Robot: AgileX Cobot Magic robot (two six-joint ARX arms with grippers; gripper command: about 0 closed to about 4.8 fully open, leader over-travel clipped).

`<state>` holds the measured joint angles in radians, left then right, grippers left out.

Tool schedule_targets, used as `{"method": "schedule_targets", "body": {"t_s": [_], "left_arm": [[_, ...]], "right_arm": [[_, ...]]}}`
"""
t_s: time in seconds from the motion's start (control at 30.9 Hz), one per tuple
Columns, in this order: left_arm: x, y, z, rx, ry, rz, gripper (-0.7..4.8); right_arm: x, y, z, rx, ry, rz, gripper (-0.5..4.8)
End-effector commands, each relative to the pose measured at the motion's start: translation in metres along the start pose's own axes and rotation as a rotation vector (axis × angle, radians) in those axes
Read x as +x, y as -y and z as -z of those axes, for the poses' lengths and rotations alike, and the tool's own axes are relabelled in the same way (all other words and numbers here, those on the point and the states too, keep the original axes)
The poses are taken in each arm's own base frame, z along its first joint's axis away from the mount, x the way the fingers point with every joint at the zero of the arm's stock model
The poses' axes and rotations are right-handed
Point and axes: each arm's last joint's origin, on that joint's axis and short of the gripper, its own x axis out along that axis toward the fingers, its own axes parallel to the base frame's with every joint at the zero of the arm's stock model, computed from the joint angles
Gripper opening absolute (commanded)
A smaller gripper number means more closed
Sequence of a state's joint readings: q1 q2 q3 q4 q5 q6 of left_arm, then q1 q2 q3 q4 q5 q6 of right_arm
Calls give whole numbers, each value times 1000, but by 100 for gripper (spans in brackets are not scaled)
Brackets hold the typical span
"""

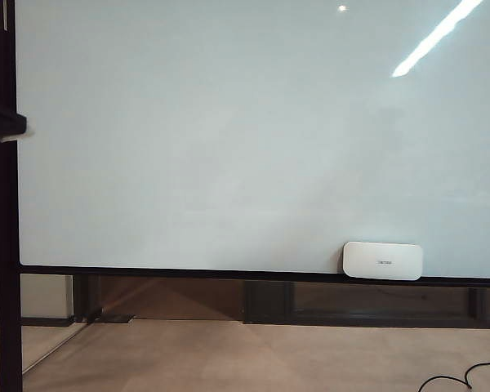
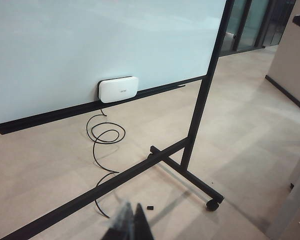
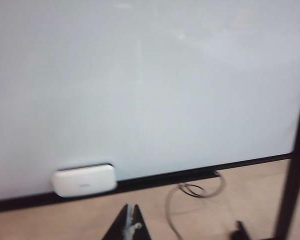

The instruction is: Reach to the right to find the marker pen, pick it up, and write the number 19 on the whiteboard.

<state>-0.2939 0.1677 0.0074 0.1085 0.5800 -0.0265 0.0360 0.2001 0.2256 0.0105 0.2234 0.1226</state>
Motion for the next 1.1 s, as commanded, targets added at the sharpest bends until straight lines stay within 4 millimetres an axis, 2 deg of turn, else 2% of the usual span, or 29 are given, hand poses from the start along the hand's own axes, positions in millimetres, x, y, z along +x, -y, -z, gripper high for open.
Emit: {"method": "schedule_targets", "body": {"t_s": [0.03, 0.13, 0.26, 0.39, 0.55, 0.81, 0.94, 1.1], "left_arm": [[3, -2, -3, 19, 21, 5, -5], [5, -4, -1, 14, 1, -3, -5], [6, -4, 0, 3, -16, -1, -5], [6, -4, -3, 21, 9, -8, -5], [6, -9, -4, 28, 29, -186, -5], [5, -8, -8, 52, 61, -158, -5], [6, -8, -7, 60, 54, -151, -5], [6, -9, -7, 58, 53, -151, -5]], "right_arm": [[9, -2, -20, -30, 73, 7, -5], [17, -6, -41, -45, 187, -104, -5], [28, 0, -62, -141, 305, -94, -5], [50, 18, -75, -188, 263, -40, -5], [84, 43, -86, -132, 219, -119, -5], [140, 91, -70, -149, 68, -76, -5], [160, 123, -49, -158, -2, -98, -5], [171, 167, -16, -132, -8, -106, -5]]}}
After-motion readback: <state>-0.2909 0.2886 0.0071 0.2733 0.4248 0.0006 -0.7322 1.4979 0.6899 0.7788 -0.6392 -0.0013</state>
